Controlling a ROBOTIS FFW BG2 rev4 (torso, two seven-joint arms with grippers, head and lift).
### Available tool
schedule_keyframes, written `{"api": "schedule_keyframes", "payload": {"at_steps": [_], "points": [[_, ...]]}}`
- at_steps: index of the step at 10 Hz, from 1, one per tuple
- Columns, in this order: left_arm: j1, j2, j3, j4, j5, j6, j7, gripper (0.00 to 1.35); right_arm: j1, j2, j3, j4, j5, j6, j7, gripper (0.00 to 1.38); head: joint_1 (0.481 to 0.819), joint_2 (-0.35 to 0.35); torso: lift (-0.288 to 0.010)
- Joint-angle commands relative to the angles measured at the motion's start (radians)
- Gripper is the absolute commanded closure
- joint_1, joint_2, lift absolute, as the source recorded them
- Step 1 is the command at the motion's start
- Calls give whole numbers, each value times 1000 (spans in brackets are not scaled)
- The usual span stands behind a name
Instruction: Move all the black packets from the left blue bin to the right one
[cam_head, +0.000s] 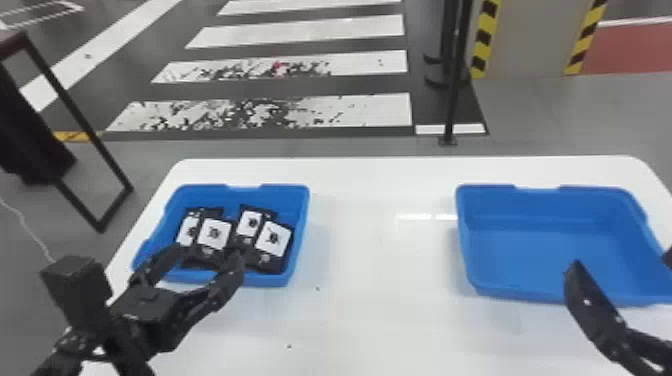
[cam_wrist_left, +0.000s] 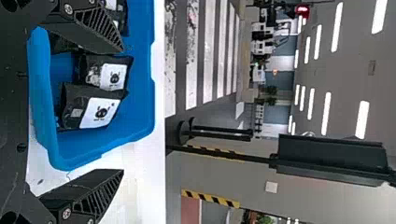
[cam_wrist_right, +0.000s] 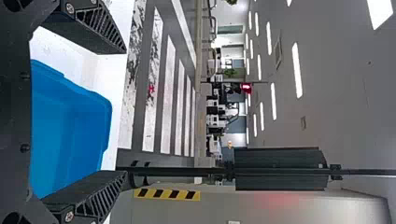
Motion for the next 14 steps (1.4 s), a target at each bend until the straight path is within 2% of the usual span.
{"api": "schedule_keyframes", "payload": {"at_steps": [1, 2, 4, 7, 10, 14], "points": [[-76, 16, -15, 55, -10, 88, 0, 130, 0, 0, 0, 2, -2, 0, 0, 98, 695, 158, -140], [-140, 27, -29, 97, -22, 162, 0, 130, 0, 0, 0, 2, -2, 0, 0, 98, 695, 154, -140], [-238, 39, -35, 171, -37, 226, 0, 139, 0, 0, 0, 4, -2, 0, 1, 98, 695, 149, -140], [-356, 67, -54, 232, -67, 398, 0, 150, -2, 0, 0, 4, -2, 5, 1, 98, 695, 154, -140], [-462, 98, -114, 294, -55, 528, -2, 154, -2, 0, 0, 7, -4, 5, 1, 98, 695, 136, -140], [-521, 101, -132, 316, -123, 663, 5, 170, -2, 0, 0, 11, -12, 5, 1, 99, 695, 115, -140]]}}
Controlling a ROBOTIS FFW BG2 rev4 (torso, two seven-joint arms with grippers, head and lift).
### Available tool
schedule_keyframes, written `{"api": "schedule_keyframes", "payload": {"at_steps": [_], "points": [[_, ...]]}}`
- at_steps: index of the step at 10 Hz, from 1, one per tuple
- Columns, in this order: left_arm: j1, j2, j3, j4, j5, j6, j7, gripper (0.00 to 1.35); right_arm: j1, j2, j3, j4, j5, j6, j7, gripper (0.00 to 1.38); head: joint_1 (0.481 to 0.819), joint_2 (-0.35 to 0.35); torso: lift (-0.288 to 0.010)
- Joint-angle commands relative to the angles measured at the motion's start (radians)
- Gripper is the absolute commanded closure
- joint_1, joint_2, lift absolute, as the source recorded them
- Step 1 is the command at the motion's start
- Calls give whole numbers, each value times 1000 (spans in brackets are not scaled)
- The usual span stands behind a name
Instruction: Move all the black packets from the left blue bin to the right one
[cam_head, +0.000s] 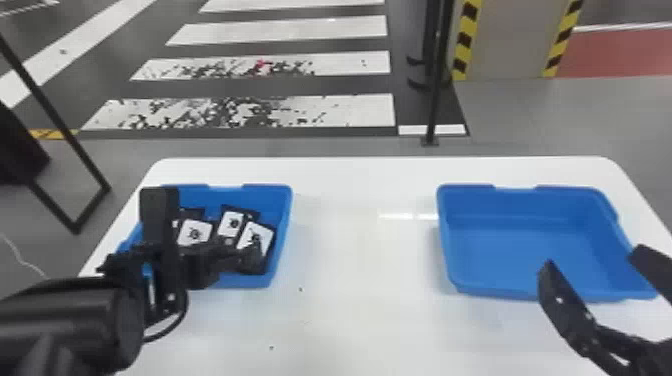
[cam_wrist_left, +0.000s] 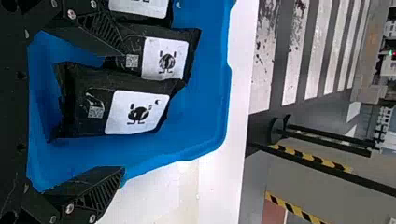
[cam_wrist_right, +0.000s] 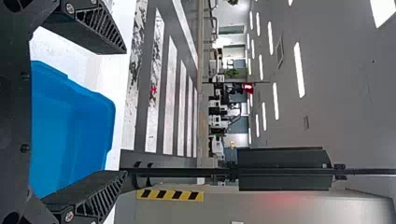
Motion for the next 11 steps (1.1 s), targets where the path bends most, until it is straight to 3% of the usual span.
{"api": "schedule_keyframes", "payload": {"at_steps": [1, 3, 4, 6, 7, 8, 11], "points": [[-33, 3, -7, 34, -16, 35, 1, 170, -1, 0, 0, 1, -2, 0, 0, 99, 695, 121, -140], [-82, 14, -37, 112, 2, 35, -1, 191, -3, 0, 0, 4, -2, 0, 0, 99, 695, 123, -140], [-100, 15, -49, 144, 12, 32, -10, 274, -3, 0, 0, 6, -4, 0, 0, 99, 695, 116, -140], [-102, 17, -61, 157, 0, 35, -16, 815, -3, 0, 0, 9, -12, 0, 0, 99, 695, 95, -140], [-100, 18, -61, 154, -20, 25, -19, 944, -3, 0, 0, 9, -12, 0, 0, 99, 695, 93, -140], [-95, 17, -59, 154, -34, -7, -22, 1200, -3, 0, 0, 9, -12, 0, 0, 99, 695, 95, -140], [-75, 17, -33, 147, -104, -103, -58, 1210, -3, 0, 0, 9, -16, 2, 2, 99, 695, 114, -140]]}}
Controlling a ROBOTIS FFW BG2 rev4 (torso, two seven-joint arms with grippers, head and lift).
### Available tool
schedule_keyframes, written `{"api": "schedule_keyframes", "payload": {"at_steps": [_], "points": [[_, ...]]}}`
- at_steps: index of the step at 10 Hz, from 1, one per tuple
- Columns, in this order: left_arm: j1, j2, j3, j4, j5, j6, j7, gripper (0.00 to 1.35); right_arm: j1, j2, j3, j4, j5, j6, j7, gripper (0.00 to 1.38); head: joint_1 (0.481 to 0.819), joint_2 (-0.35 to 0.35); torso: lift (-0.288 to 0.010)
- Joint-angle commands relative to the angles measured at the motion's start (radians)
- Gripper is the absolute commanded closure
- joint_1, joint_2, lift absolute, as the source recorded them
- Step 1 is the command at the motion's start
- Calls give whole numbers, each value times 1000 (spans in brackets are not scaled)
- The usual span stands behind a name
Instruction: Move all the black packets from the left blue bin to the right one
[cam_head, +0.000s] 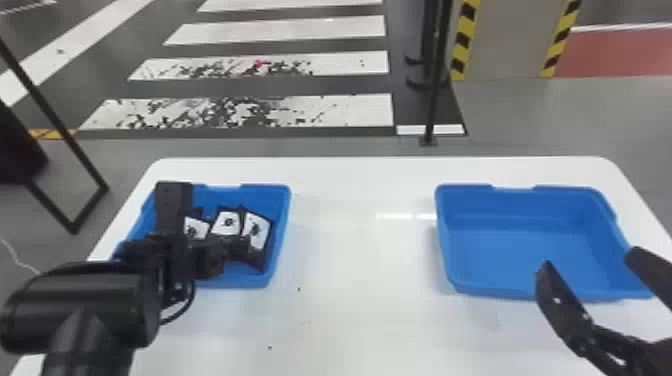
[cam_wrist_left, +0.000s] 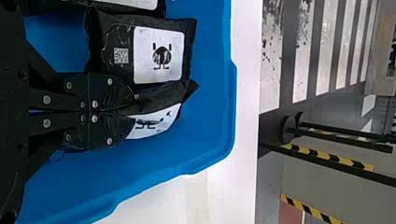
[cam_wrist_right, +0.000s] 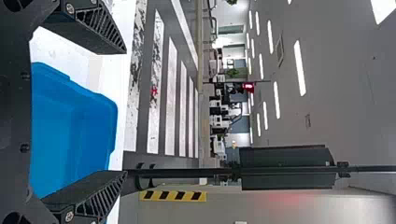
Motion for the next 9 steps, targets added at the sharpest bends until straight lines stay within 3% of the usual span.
{"api": "schedule_keyframes", "payload": {"at_steps": [1, 4, 7, 9], "points": [[35, 1, 33, -48, -10, -26, -12, 1210, 0, 0, 0, -1, -3, 2, 2, 99, 695, 123, -140], [133, 5, 73, -203, 96, -51, -43, 1210, -25, -11, -2, -8, -47, 44, 43, 99, 695, 150, -140], [189, 3, 43, -252, 303, -156, -119, 1208, -177, -26, 0, 51, -182, 238, 229, 93, 695, 131, -140], [194, 12, -9, -249, 395, -230, -155, 1208, -263, -44, 52, 100, -304, 353, 284, 96, 695, 97, -140]]}}
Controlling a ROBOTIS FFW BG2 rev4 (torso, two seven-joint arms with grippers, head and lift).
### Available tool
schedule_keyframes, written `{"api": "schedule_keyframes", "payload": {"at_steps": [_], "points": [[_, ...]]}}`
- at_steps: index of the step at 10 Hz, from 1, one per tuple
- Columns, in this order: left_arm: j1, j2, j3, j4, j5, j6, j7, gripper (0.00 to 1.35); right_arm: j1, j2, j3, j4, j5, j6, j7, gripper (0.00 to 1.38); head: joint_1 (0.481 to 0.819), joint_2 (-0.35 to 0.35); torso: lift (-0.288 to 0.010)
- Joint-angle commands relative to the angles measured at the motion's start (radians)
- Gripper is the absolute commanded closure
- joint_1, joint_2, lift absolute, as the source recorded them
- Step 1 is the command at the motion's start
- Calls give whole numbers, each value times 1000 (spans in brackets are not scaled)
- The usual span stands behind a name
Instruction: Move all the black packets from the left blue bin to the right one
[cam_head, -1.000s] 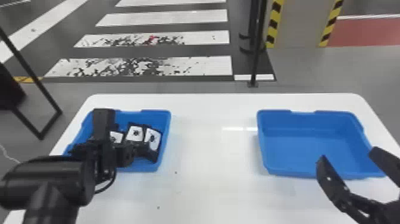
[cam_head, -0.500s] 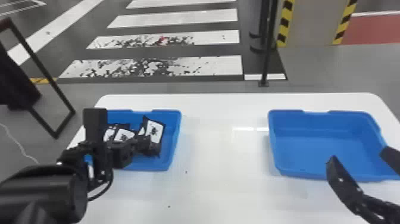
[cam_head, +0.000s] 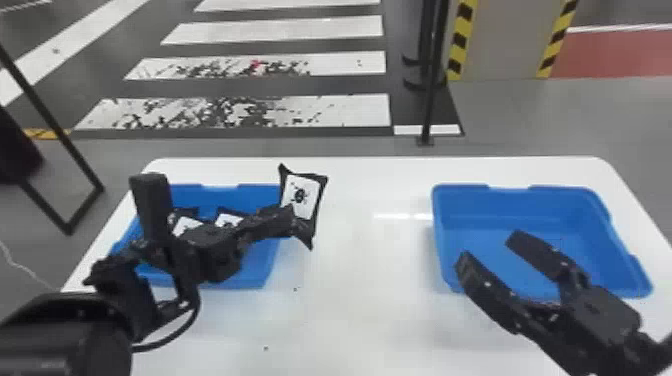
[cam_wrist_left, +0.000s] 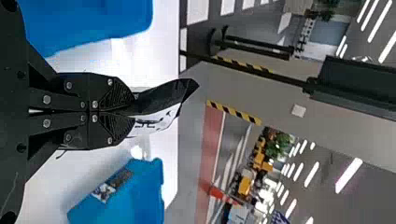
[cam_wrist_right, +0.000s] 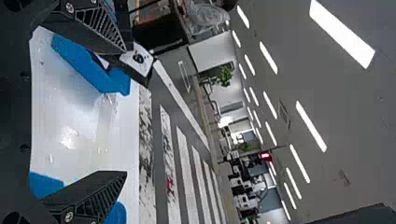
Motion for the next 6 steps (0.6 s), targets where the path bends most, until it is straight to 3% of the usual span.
{"api": "schedule_keyframes", "payload": {"at_steps": [1, 4, 6], "points": [[2, 6, -51, 4, 77, -14, -1, 1208, -76, -18, 49, 44, -63, 49, 18, 98, 695, 93, -140], [-13, 15, -193, 14, 153, -31, -4, 1208, -184, -42, 127, 117, -213, 145, 32, 102, 695, 77, -140], [-15, 21, -271, 14, 169, -36, -6, 1208, -262, -50, 140, 206, -249, 145, 30, 111, 695, 37, -140]]}}
